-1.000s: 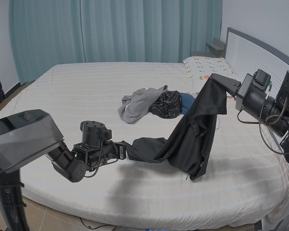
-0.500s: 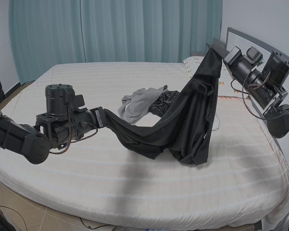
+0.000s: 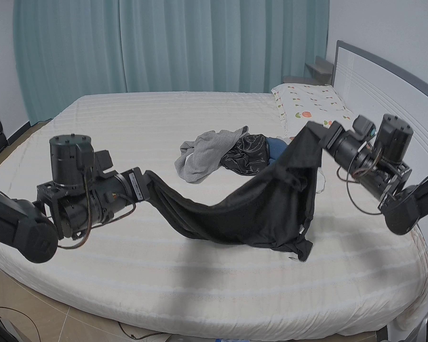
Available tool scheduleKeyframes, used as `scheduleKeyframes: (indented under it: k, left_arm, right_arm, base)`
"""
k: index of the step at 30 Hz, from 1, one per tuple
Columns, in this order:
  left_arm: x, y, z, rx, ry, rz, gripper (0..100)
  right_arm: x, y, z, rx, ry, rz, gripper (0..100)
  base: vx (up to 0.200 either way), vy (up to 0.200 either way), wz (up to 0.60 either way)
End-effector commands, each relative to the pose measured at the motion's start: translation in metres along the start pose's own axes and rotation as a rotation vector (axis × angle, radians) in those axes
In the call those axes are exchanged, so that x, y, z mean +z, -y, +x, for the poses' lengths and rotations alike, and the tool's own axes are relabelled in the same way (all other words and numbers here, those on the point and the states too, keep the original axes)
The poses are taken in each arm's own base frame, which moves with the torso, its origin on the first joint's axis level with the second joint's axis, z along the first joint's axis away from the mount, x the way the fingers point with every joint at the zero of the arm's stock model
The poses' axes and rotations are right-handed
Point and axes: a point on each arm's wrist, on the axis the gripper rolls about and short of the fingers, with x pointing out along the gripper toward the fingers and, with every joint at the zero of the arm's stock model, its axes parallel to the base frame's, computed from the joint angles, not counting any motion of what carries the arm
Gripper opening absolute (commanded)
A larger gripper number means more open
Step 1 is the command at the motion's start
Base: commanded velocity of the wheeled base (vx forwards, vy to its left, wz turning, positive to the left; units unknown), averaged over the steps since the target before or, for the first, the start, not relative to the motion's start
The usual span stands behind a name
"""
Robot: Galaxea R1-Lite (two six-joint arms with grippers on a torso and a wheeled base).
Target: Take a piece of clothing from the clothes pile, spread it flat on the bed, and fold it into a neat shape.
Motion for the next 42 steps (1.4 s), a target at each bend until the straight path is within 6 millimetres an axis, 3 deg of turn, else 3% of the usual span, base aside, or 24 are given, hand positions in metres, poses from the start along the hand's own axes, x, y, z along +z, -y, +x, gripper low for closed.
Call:
scheduleKeyframes:
  k: [1,10,16,25,42]
  left_arm:
    - [-0.047,-0.004,0.005,0.007,-0.12,-0.036,0]
    - [-0.064,-0.009,-0.001,0.028,-0.177,-0.123,0]
    - [-0.073,-0.014,-0.002,0.043,-0.19,-0.16,0]
    - [-0.064,-0.009,0.007,0.034,-0.09,-0.265,0]
    - [-0.053,-0.008,-0.003,0.021,-0.049,-0.262,0]
  right_arm:
    - [-0.055,0.025,-0.012,-0.11,-0.17,0.079,0]
    - [-0.07,0.017,-0.023,-0.111,-0.223,0.126,0]
    - [-0.073,0.022,-0.025,-0.128,-0.235,0.128,0]
    - [-0.077,0.024,-0.027,-0.138,-0.251,0.128,0]
    - [-0.074,0.016,-0.027,-0.167,-0.199,0.1,0]
  base:
    - [0.0,0.0,0.0]
    - [-0.2,0.0,0.0]
    - [0.0,0.0,0.0]
    - [0.0,0.0,0.0]
    - [0.0,0.2,0.0]
